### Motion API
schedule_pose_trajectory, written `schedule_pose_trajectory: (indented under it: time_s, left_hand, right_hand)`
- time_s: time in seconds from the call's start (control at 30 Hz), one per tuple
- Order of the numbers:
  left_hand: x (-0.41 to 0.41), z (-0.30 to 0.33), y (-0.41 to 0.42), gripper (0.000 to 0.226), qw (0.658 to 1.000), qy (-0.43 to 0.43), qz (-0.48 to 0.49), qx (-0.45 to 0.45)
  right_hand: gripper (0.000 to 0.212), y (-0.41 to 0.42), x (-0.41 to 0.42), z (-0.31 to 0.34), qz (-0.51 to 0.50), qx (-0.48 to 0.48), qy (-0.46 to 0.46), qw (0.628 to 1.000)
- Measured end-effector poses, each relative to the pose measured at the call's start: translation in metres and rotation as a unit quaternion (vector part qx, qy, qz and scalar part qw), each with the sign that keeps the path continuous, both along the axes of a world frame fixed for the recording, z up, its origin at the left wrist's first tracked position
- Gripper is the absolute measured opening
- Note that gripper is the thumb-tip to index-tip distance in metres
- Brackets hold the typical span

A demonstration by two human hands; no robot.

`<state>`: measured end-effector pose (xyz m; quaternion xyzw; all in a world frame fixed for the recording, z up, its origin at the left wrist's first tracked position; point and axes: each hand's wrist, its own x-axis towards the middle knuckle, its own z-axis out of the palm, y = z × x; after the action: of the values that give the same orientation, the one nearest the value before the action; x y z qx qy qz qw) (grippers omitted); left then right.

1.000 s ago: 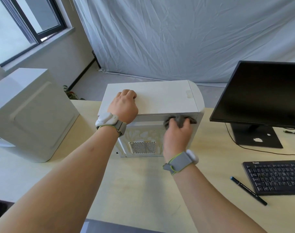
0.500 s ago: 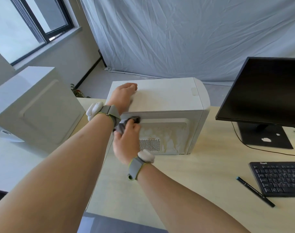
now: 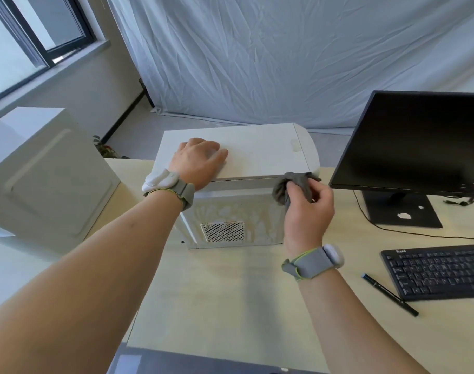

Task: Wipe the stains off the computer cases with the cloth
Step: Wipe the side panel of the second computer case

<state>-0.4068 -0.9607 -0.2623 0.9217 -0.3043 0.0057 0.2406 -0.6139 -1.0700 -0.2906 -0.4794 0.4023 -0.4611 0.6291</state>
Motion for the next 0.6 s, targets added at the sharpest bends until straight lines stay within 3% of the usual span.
schedule_pose_trajectory:
  time_s: [0.1, 0.17, 0.3, 0.43, 0.6]
  left_hand:
    - [-0.011, 0.006, -0.020, 0.042, 0.992, -0.084, 0.028, 0.089]
    - [-0.021, 0.004, -0.042, 0.039, 0.990, -0.115, -0.019, 0.084]
    - [-0.028, 0.001, -0.052, 0.048, 0.996, -0.036, -0.083, 0.024]
    - [-0.027, -0.001, -0.051, 0.042, 0.994, -0.062, -0.082, 0.046]
    - [-0.029, -0.003, -0.051, 0.046, 0.993, -0.068, -0.076, 0.052]
  right_hand:
    - [0.025, -0.018, 0.004, -0.009, 0.016, -0.047, 0.039, 0.998]
    - [0.021, -0.025, 0.009, -0.018, 0.019, -0.056, 0.069, 0.996]
    - [0.016, -0.035, 0.008, -0.045, 0.012, 0.003, 0.113, 0.994]
    - [0.016, -0.039, 0.001, -0.063, 0.001, 0.092, 0.125, 0.988]
    - [0.020, -0.045, 0.006, -0.040, 0.042, -0.041, 0.080, 0.995]
